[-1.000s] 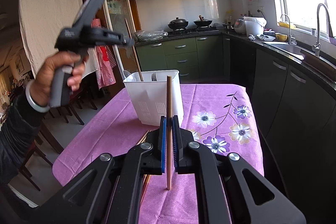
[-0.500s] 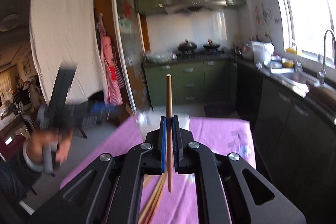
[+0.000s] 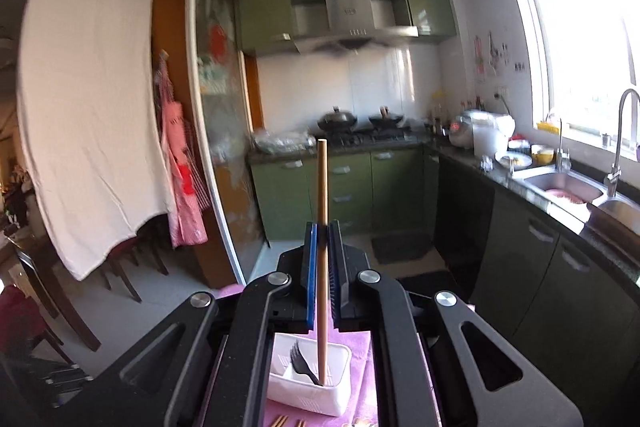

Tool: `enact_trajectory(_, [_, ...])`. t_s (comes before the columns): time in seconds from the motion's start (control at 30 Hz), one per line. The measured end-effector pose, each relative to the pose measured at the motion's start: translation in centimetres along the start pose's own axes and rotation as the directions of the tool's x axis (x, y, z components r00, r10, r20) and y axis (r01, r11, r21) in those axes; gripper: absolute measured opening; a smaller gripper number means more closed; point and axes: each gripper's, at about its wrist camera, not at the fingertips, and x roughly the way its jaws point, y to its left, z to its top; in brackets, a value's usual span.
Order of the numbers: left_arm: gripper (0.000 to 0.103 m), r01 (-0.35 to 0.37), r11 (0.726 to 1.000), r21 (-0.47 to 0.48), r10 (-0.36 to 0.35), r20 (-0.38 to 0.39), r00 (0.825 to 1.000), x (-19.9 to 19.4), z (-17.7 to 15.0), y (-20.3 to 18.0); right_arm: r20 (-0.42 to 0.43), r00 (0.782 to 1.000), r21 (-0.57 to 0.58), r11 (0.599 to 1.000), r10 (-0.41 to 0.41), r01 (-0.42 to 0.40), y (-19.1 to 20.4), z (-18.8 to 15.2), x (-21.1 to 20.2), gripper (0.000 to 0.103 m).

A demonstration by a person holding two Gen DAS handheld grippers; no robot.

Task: Organize utensils
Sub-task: 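Lower the chopstick into the holder and open the right gripper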

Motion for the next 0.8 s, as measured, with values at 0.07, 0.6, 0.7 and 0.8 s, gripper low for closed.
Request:
enact_trajectory(0.07, [0.027,-0.007,1.0,0.008,0.007,0.002,1.0,0.0,-0.3,-0.1,-0.043,0.999,0.015,1.0,0.003,-0.003,-0.2,-1.1,2.0,0.006])
enact_trajectory(0.6, [0.029,0.087,0.996,0.023,-0.086,-0.039,0.996,1.8,0.6,-2.9,-0.044,0.998,-0.023,0.998,0.051,-0.052,1.0,-5.5,-2.3,0.015])
enact_trajectory(0.7, [0.029,0.109,0.994,0.012,-0.108,-0.077,0.991,3.5,0.4,-3.4,-0.055,0.997,-0.029,0.998,0.052,-0.054,1.3,-8.4,-5.5,0.023])
enact_trajectory(0.8, [0.029,0.119,0.993,-0.001,-0.118,-0.134,0.984,6.3,-0.1,-3.8,-0.093,0.995,-0.012,1.0,0.027,-0.028,0.9,-12.0,-6.8,0.024])
